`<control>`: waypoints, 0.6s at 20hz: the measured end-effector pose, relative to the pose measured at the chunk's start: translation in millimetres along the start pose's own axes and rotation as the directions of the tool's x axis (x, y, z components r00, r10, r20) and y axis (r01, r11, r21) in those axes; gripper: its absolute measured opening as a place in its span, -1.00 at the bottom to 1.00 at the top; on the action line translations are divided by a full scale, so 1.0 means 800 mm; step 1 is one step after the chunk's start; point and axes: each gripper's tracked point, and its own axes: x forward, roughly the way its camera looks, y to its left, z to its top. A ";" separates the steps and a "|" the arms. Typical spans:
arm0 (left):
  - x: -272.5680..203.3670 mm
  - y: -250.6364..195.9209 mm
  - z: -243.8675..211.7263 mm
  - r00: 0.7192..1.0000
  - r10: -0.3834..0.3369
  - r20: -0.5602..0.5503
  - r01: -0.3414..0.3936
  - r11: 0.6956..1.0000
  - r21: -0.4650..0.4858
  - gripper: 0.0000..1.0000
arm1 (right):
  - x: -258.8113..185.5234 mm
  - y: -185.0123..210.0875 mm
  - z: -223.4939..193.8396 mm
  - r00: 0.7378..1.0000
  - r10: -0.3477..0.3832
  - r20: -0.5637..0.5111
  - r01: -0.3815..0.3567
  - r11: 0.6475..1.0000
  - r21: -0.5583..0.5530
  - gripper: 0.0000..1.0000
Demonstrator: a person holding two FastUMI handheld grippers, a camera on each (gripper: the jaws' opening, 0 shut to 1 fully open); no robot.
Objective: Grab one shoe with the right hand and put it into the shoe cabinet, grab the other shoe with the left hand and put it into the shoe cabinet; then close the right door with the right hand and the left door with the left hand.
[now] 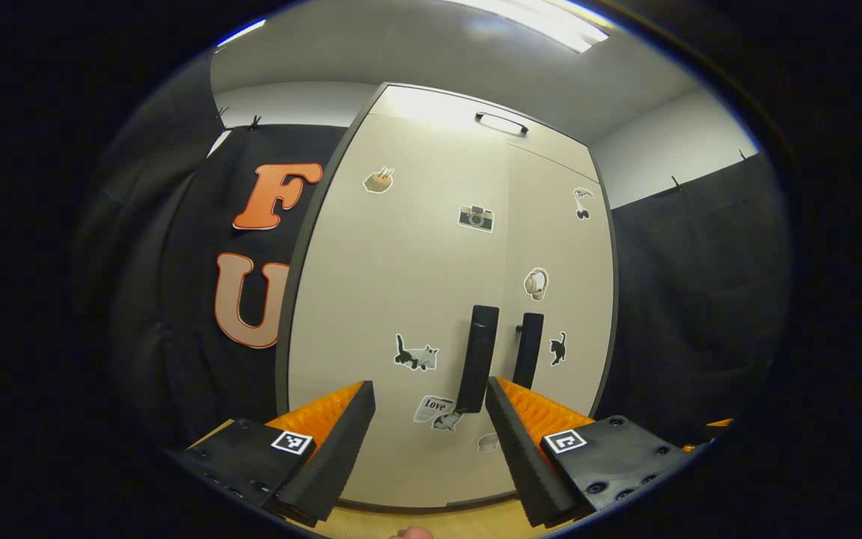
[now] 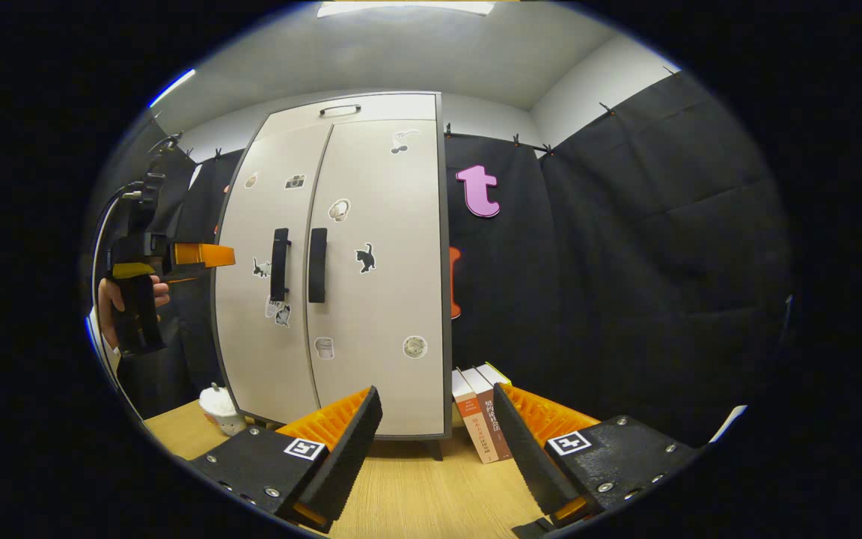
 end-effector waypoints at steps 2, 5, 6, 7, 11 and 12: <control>-0.036 0.003 -0.007 1.000 0.021 0.001 -0.021 1.000 0.009 0.93 | 0.001 0.014 0.001 1.000 0.029 0.004 -0.029 1.000 0.004 0.85; -0.082 0.009 -0.028 0.998 0.047 -0.030 -0.048 0.999 -0.017 0.92 | 0.000 0.030 0.003 0.998 0.067 0.004 -0.067 0.998 0.015 0.85; -0.092 0.014 -0.035 0.997 0.064 -0.036 -0.065 0.998 -0.024 0.93 | -0.002 0.033 0.003 0.997 0.074 0.007 -0.074 0.997 0.012 0.85; -0.103 0.019 -0.042 0.996 0.080 -0.042 -0.081 0.996 -0.027 0.93 | -0.003 0.035 0.004 0.997 0.077 0.009 -0.077 0.997 0.007 0.85; -0.142 0.035 -0.071 0.989 0.136 -0.060 -0.135 0.991 0.017 0.93 | -0.009 0.035 0.006 0.997 0.076 0.021 -0.076 0.997 0.007 0.85; -0.148 0.038 -0.077 0.986 0.154 -0.068 -0.153 0.988 0.029 0.93 | -0.011 0.033 0.005 0.997 0.070 0.020 -0.070 0.998 0.010 0.85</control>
